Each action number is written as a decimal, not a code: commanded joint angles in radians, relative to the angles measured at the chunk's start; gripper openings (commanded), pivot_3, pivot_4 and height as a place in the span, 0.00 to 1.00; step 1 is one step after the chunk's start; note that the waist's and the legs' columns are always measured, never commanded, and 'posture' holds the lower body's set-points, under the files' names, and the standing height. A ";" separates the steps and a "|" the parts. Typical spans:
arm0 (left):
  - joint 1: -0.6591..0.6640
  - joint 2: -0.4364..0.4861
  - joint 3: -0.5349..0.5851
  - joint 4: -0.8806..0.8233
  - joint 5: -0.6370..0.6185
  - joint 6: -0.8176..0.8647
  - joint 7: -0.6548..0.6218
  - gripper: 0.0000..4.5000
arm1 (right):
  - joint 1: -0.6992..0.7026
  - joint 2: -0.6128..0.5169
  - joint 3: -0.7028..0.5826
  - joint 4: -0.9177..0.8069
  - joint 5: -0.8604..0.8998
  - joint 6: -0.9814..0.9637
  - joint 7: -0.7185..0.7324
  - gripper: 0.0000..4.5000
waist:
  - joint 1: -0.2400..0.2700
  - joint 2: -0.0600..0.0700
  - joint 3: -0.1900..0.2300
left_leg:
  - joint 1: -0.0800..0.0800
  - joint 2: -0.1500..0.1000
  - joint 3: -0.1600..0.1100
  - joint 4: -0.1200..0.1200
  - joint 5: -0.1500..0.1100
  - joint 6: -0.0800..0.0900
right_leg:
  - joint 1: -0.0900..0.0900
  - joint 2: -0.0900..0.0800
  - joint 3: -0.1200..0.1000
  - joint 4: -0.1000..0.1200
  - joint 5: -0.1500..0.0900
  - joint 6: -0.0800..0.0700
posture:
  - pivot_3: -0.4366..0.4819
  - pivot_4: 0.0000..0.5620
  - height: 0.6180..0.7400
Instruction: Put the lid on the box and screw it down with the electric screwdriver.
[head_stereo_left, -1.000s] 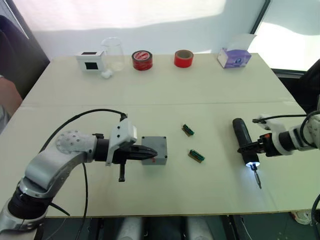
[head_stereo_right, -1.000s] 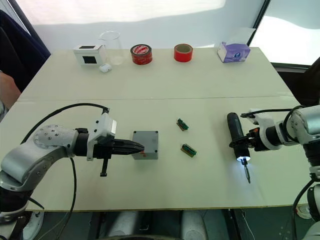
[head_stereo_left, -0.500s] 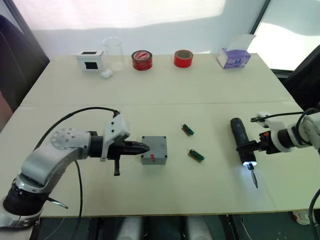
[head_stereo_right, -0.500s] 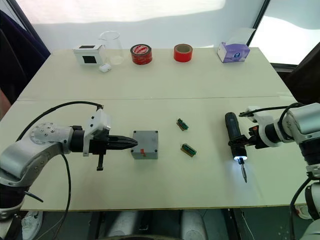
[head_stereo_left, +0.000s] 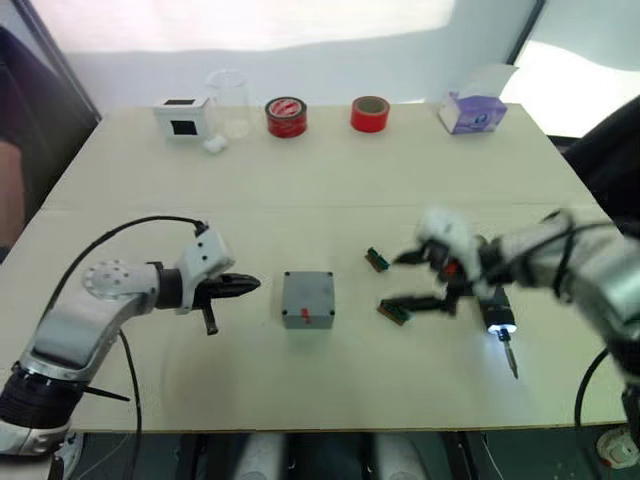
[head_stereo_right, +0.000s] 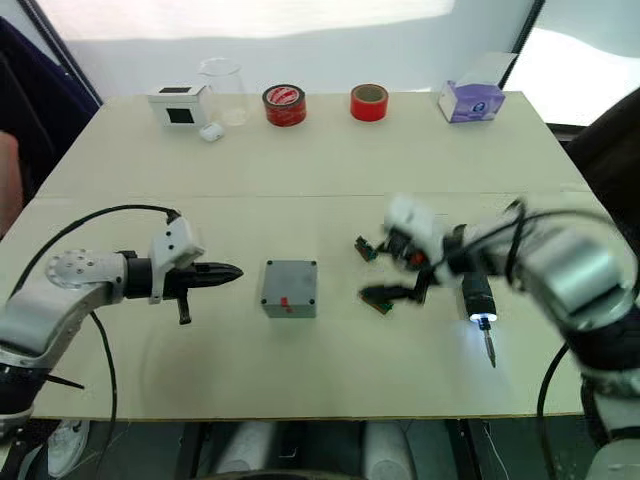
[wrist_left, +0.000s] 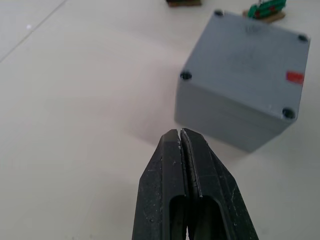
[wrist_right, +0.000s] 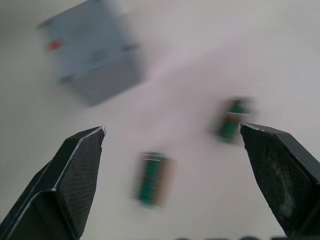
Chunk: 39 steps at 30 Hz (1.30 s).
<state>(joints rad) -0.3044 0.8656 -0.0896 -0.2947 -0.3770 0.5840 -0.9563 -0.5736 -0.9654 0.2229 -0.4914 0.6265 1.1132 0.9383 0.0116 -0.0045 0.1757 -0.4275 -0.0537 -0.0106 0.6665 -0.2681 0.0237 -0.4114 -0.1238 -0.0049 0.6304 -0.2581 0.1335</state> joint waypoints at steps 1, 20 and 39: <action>-0.012 -0.031 -0.048 -0.016 0.046 -0.012 0.020 0.00 | 0.032 0.049 0.014 -0.089 -0.002 -0.021 -0.040 0.98 | 0.003 0.000 0.000 | 0.000 -0.001 0.000 0.001 0.000 0.000 | 0.000 -0.001 0.000 0.000 0.001 0.001 | 0.48 0.27 1.00; -0.180 -0.200 -0.185 0.180 0.164 -0.111 -0.024 0.00 | 0.027 0.241 0.115 -0.058 -0.013 0.044 -0.114 0.98 | 0.000 -0.002 -0.001 | 0.001 -0.002 -0.001 0.001 0.001 -0.001 | 0.001 0.000 -0.001 0.000 0.003 0.001 | 0.48 0.27 1.00; 0.004 -0.071 -0.103 -0.005 0.105 -0.036 -0.114 0.00 | -0.048 0.114 0.150 0.181 -0.234 -0.281 0.018 0.98 | -0.011 -0.002 -0.001 | 0.001 0.000 -0.001 0.000 0.001 -0.002 | 0.000 0.001 0.000 0.001 0.003 0.001 | 0.48 0.27 1.00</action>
<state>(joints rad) -0.3153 0.7822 -0.2138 -0.2290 -0.2386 0.5252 -1.0583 -0.5964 -0.8632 0.3556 -0.3458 0.4366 0.9080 0.9291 0.0005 -0.0063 0.1750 -0.4261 -0.0541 -0.0120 0.6669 -0.2669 0.0221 -0.4108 -0.1224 -0.0050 0.6310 -0.2555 0.1341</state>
